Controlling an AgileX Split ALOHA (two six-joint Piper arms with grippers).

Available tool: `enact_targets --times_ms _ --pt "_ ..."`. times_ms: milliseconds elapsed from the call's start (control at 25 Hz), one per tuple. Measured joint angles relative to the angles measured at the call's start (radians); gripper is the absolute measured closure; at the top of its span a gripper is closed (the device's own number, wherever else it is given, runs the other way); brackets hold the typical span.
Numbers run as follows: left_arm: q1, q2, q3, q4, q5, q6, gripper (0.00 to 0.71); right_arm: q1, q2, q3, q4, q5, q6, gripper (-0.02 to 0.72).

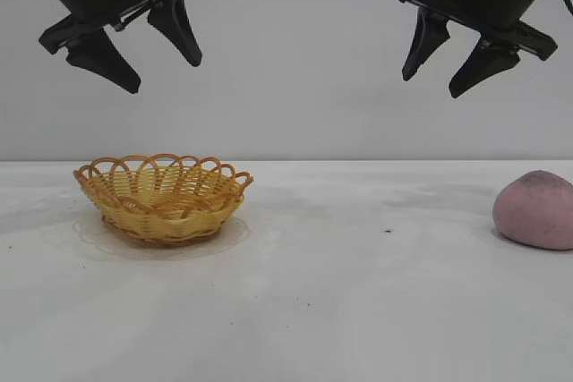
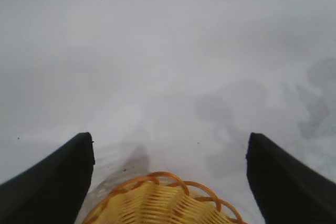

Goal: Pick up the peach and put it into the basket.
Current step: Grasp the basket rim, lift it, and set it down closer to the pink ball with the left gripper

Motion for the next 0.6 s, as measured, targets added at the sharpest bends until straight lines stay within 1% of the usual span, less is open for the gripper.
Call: enact_targets --times_ms 480,600 --pt "0.000 0.000 0.000 0.005 0.002 0.002 0.181 0.000 0.000 0.000 0.000 0.000 -0.007 0.253" --pt "0.000 0.000 -0.002 0.049 0.043 0.002 0.181 0.000 0.000 0.000 0.000 0.000 -0.014 0.253"
